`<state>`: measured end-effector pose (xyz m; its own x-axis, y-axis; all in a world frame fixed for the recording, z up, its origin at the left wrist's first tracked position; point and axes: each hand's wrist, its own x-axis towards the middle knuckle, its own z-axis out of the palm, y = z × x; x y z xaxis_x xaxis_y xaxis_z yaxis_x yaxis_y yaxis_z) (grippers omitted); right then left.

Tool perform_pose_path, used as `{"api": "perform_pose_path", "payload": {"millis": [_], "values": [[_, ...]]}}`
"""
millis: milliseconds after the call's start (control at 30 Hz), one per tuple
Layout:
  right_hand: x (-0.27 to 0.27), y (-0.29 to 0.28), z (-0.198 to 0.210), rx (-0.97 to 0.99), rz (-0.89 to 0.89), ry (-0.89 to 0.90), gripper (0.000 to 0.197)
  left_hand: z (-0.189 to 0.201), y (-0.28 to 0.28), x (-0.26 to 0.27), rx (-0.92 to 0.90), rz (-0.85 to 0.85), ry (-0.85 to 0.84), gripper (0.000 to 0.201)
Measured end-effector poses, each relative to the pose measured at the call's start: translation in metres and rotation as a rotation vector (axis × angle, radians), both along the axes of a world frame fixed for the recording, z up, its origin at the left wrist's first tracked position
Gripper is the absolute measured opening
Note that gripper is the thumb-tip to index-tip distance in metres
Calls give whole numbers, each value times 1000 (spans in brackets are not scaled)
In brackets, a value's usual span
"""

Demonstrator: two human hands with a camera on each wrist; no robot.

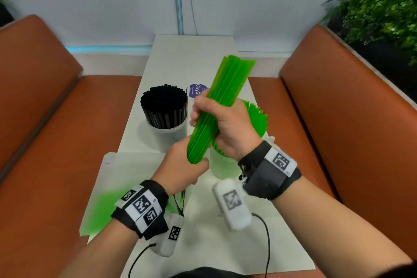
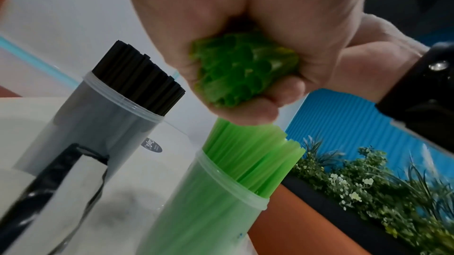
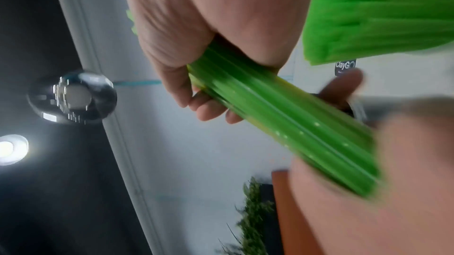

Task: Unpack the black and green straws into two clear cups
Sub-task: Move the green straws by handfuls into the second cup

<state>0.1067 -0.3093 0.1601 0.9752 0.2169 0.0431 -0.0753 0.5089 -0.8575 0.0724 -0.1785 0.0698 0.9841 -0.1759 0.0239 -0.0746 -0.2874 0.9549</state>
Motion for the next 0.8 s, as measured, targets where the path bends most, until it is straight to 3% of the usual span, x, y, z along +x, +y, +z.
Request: {"api": "perform_pose_path", "payload": {"millis": [133, 200, 333, 500, 567, 700, 800], "values": [[13, -25, 12, 89, -76, 28, 13, 5, 5, -3, 25, -134, 54, 24], [18, -37, 16, 141, -172, 30, 15, 11, 5, 0, -134, -134, 37, 34], [22, -57, 22, 314, -328, 19, 17, 21, 4, 13, -645, 145, 230, 60], [18, -53, 22, 290, -355, -18, 16, 25, -18, 22, -825, 161, 336, 66], [18, -65, 23, 242, -326, -47, 18, 17, -18, 24, -759, 186, 340, 59], [13, -89, 14, -72, -167, -155, 15, -11, -15, 22, -292, 309, 245, 23], [9, -94, -2, -297, -159, -221, 16, -33, -20, 18, 22, 188, 241, 24]]}}
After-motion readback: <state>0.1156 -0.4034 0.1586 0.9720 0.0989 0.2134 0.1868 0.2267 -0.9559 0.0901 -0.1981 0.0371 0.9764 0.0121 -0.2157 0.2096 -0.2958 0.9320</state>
